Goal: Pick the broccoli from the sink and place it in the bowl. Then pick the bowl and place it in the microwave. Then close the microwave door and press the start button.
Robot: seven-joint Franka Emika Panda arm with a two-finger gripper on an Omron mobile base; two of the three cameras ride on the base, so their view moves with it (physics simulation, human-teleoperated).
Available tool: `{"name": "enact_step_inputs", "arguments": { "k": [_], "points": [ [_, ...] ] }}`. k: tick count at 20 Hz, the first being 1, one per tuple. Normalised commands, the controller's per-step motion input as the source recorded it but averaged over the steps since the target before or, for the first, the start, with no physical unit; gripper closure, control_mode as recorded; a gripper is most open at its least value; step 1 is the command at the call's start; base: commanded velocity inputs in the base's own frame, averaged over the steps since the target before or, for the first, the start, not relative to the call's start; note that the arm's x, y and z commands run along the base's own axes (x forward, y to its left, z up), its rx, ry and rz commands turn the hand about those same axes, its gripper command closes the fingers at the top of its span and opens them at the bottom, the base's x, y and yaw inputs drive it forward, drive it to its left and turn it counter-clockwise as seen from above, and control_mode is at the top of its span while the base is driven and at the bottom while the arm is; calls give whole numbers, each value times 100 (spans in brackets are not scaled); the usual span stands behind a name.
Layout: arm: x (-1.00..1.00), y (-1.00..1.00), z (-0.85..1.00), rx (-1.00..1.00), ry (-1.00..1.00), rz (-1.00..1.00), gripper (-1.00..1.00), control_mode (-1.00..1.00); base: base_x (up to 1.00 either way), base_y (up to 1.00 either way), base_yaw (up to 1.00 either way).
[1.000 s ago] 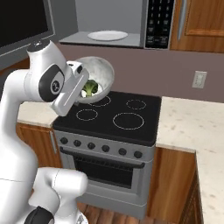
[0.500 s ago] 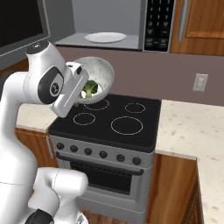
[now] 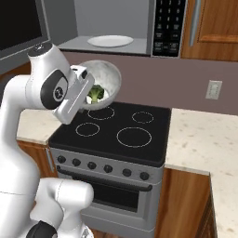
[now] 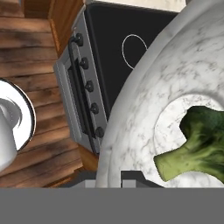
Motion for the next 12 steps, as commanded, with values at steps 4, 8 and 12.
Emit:
{"name": "enact_step_inputs", "arguments": {
  "k": [4,8,12],
  "points": [
    [0,13,9,0,-4,0,100,-100,0,4,0],
    [0,25,76,0,-14,0,100,-100,0,0,0],
    [13,35,100,0,-7,0,100,-100,0,0,0]
  ]
}}
